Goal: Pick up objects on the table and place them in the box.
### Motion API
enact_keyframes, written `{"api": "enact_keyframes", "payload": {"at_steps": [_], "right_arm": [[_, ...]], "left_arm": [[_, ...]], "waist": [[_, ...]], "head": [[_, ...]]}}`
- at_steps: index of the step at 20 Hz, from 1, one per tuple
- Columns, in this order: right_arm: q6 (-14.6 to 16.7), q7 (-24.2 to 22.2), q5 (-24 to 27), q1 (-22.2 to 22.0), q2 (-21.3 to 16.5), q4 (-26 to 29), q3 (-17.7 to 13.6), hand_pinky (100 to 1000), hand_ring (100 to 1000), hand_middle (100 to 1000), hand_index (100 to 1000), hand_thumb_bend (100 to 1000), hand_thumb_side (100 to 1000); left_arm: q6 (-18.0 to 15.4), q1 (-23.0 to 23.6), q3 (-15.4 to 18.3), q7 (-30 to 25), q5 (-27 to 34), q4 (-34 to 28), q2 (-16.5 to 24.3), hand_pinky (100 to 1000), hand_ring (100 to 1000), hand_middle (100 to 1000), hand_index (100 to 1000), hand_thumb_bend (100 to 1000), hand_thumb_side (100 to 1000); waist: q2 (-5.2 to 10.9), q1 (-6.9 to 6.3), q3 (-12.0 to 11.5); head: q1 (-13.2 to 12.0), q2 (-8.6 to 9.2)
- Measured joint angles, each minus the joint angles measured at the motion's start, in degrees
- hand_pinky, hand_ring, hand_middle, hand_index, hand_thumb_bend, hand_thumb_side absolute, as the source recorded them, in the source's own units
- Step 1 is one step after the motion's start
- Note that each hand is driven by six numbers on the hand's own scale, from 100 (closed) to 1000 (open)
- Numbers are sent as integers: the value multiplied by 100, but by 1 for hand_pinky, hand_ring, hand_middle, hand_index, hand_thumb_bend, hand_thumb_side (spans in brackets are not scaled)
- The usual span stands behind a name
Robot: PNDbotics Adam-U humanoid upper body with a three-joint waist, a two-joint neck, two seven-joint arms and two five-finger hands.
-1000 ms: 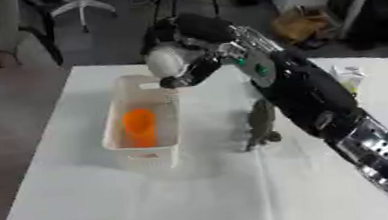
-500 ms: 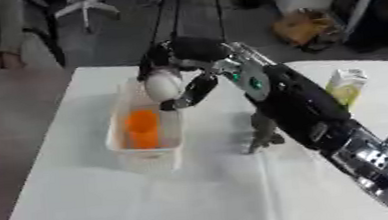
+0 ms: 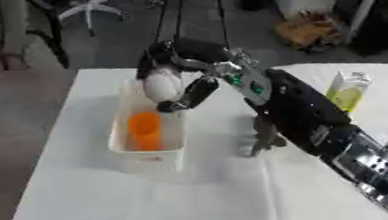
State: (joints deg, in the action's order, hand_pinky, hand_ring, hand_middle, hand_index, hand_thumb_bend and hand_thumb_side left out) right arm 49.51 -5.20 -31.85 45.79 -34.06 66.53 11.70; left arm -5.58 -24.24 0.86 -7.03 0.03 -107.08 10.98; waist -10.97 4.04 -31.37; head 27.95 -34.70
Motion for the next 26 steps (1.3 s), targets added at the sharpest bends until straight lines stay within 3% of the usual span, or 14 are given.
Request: {"api": "enact_keyframes", "payload": {"at_steps": [7,10,11,12,15,17,18,26], "right_arm": [[6,64,194,-22,54,-1,46,276,473,762,765,100,100],[93,-16,267,-22,58,-9,87,276,473,763,772,100,100],[124,-48,291,-22,60,-19,96,730,731,971,1000,337,430],[154,-127,297,-22,60,-16,139,909,844,1000,1000,325,538],[204,-639,322,-46,72,115,349,968,911,1000,1000,283,609],[75,-858,411,-46,79,203,389,968,911,1000,1000,283,609],[-5,-938,478,-47,80,232,389,984,938,1000,1000,297,659],[-391,-1325,927,-66,80,254,326,958,943,1000,1000,321,655]], "left_arm": [[-10,0,-2,-13,13,0,0,589,688,827,904,467,934],[-13,0,-3,-16,16,0,-1,589,688,827,904,467,934],[-15,0,-3,-17,16,0,-1,589,687,826,904,467,934],[-17,0,-4,-20,16,0,-1,589,687,826,904,467,934],[-18,0,-17,-21,16,0,-1,588,687,826,904,467,935],[-18,0,-27,-22,16,0,-2,588,687,826,904,467,935],[-19,0,-31,-22,16,0,-2,588,688,826,904,467,935],[-19,0,-32,-22,16,0,-2,587,688,826,904,467,936]], "waist": [[0,0,-6],[0,0,-7],[0,0,-7],[0,0,-9],[-1,0,-13],[-2,0,-13],[-2,0,-12],[-5,0,20]], "head": [[2,1],[11,1],[14,1],[29,1],[65,3],[79,4],[83,4],[103,6]]}}
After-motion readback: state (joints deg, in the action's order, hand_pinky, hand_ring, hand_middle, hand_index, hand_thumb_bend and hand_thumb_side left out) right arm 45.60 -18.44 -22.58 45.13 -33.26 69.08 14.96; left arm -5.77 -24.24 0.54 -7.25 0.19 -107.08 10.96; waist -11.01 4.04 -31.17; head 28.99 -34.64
